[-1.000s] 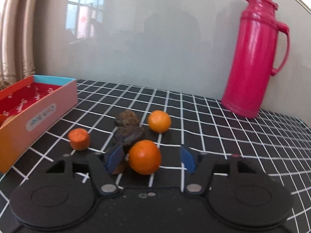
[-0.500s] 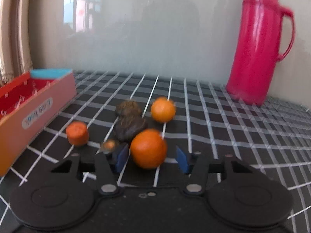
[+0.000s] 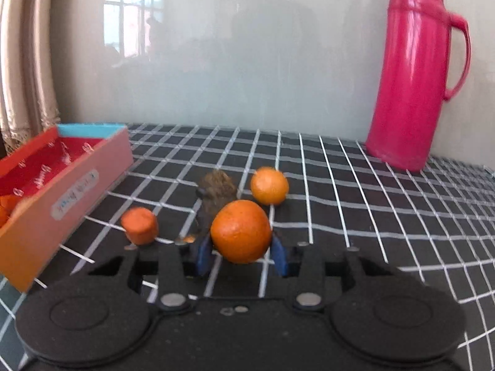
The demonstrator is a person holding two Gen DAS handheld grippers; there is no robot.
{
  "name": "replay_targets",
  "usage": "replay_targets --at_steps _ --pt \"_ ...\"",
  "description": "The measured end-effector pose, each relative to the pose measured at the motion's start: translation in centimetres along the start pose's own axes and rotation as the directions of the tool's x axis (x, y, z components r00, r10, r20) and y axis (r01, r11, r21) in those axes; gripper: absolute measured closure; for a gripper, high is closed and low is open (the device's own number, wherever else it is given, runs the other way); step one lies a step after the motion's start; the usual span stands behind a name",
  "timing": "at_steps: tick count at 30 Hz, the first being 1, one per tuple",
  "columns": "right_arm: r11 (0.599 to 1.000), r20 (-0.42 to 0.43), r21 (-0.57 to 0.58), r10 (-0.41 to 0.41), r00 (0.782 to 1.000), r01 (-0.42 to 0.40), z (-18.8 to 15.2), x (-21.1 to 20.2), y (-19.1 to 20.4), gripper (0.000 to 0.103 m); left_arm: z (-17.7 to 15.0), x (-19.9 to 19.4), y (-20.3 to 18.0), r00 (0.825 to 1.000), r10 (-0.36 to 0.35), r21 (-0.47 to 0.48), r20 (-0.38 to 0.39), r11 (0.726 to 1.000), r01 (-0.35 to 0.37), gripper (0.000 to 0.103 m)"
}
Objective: Organize fruits
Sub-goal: 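Carry the mandarin with the right gripper into the red box and release, then move the left gripper to the tan potato and close on it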
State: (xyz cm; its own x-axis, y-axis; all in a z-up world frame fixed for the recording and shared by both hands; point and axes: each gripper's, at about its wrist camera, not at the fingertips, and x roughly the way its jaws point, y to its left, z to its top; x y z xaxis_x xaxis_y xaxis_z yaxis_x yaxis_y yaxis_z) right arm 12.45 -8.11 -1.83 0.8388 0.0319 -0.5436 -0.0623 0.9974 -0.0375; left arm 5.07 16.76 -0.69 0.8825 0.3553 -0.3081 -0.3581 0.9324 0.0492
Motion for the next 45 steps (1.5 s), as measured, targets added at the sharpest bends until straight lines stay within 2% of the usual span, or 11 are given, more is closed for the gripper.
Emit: replay_targets --at_steps 6,11,17,19,20,21,24,31,36,45 --pt "0.996 0.057 -0.02 0.091 0.994 -0.09 1.1 -1.8 3.9 0.064 0.2 -0.8 2.2 1.0 0.028 -0.01 0.005 1.0 -0.028 0.004" --pt "0.978 0.126 -0.072 0.205 0.971 -0.197 1.9 -3.1 9.0 0.064 0.0 -1.4 4.3 0.999 0.05 0.004 -0.002 0.999 -0.05 0.004" --pt "0.949 0.101 -0.135 0.298 0.949 -0.284 1.5 -2.8 14.7 0.064 -0.4 -1.4 6.8 0.996 0.087 -0.019 -0.027 0.996 -0.088 0.003" --pt "0.949 0.118 -0.178 0.282 0.952 -0.259 1.3 -2.9 15.9 0.059 -0.3 -1.4 7.1 0.995 0.091 -0.024 -0.026 0.995 -0.092 0.004" --pt "0.949 0.13 -0.192 0.276 0.952 -0.249 1.2 -3.2 16.3 0.048 -0.3 -1.5 7.2 0.996 0.091 -0.026 -0.024 0.995 -0.092 0.004" --pt "0.947 0.141 -0.198 0.283 0.949 -0.253 1.2 -3.5 16.4 0.041 -0.4 -1.5 7.3 0.996 0.089 -0.026 -0.025 0.996 -0.089 0.004" --pt "0.948 0.156 -0.196 0.284 0.946 -0.252 1.2 -3.9 16.2 0.041 -0.3 -1.3 7.1 0.997 0.078 -0.026 -0.025 0.997 -0.078 0.004" --pt "0.96 0.155 -0.179 0.245 0.957 -0.217 1.2 -3.9 14.0 0.041 -0.1 -1.5 6.1 0.999 0.047 -0.022 -0.013 0.999 -0.047 0.003" --pt "0.971 0.169 -0.177 0.19 0.967 -0.16 1.2 -4.3 11.4 0.041 0.1 -1.7 4.9 1.0 0.01 -0.022 -0.007 1.0 -0.011 0.004" --pt "0.995 0.21 -0.093 0.06 0.976 -0.042 1.8 -5.6 5.1 0.039 0.6 -2.6 0.4 0.995 -0.099 0.002 0.011 0.995 0.099 0.0"
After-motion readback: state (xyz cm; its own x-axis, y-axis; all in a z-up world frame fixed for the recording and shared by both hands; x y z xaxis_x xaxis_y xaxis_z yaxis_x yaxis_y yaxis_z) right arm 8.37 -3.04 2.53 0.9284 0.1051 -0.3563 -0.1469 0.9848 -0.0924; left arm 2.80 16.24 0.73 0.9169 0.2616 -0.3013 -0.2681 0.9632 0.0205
